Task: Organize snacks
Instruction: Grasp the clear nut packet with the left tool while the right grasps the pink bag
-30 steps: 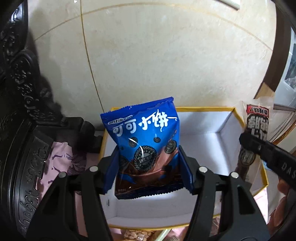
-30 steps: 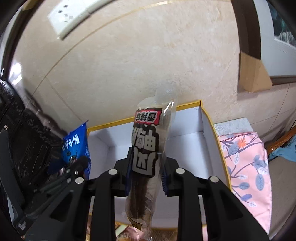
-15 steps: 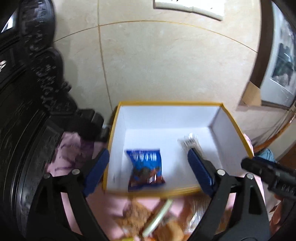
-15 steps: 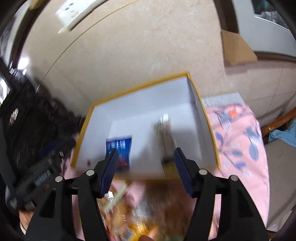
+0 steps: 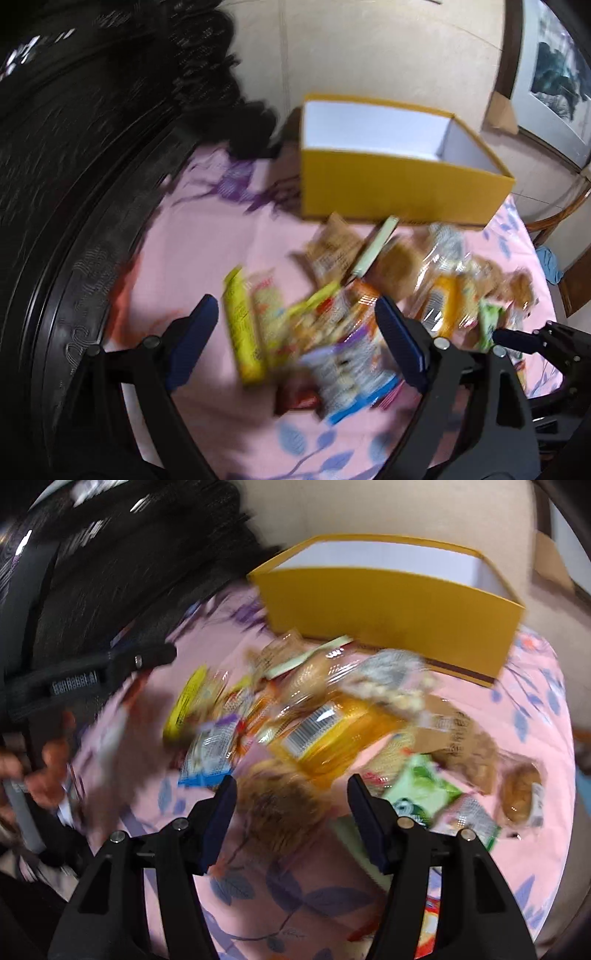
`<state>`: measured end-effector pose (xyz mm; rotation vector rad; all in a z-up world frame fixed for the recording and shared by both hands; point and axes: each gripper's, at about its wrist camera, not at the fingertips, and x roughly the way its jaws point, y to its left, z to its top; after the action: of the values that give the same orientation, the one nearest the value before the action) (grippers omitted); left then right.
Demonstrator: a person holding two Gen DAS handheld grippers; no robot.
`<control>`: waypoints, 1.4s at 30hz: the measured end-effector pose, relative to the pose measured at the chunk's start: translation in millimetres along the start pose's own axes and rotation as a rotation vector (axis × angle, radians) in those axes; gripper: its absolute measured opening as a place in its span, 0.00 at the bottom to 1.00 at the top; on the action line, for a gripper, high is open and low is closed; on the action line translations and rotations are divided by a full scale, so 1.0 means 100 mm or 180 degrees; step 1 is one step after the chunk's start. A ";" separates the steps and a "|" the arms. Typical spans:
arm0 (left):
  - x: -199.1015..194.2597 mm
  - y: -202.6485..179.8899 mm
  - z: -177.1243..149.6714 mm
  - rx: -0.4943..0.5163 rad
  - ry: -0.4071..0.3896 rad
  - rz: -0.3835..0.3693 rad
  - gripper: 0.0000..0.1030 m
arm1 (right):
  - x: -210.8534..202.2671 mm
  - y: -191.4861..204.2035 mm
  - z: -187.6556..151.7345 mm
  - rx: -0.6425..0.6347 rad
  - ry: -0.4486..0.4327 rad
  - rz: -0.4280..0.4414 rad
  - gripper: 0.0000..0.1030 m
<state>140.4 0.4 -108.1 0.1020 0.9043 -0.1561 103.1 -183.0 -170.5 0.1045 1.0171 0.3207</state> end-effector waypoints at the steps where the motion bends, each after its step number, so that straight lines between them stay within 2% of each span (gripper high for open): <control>1: -0.01 0.07 -0.04 -0.0054 0.0017 0.0032 0.86 | 0.08 0.08 -0.02 -0.0166 0.0037 -0.0034 0.61; 8: -0.03 0.13 -0.16 -0.0058 0.0009 0.0086 0.86 | 0.45 0.28 -0.04 -0.0799 0.0221 -0.0244 0.62; 11: 0.01 0.11 -0.18 -0.0037 0.0034 0.0050 0.86 | 0.48 0.28 -0.02 -0.0911 0.0224 -0.0241 0.65; 15: 0.07 0.07 -0.24 0.0025 0.0073 -0.0015 0.86 | 0.52 0.27 -0.02 -0.0956 0.0427 -0.0066 0.72; 18: 0.13 0.03 -0.31 0.0083 0.0129 -0.0038 0.86 | 0.58 0.37 -0.10 -0.1261 0.0441 -0.0165 0.75; 20: 0.18 0.00 -0.37 0.0096 0.0186 -0.0065 0.86 | 0.62 0.41 -0.15 -0.1373 0.0469 -0.0276 0.70; 21: 0.19 -0.01 -0.40 0.0109 0.0198 -0.0074 0.86 | 0.64 0.40 -0.18 -0.1398 0.0512 -0.0294 0.58; 27: 0.26 -0.13 -0.54 0.0257 0.0250 -0.0134 0.86 | 0.59 0.33 -0.24 -0.1346 0.0515 -0.0272 0.49; 38: 0.51 -0.44 -0.76 0.0489 0.0345 -0.0157 0.85 | 0.17 0.19 -0.42 -0.0783 0.0398 -0.0403 0.48; 42: 0.61 -0.49 -0.77 0.0443 0.0411 -0.0216 0.69 | 0.09 0.11 -0.45 -0.0587 0.0406 -0.0467 0.48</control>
<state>109.3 -41.1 -204.7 0.2129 1.0260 -0.2782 66.6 -172.9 -199.1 -0.1586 1.1099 0.2884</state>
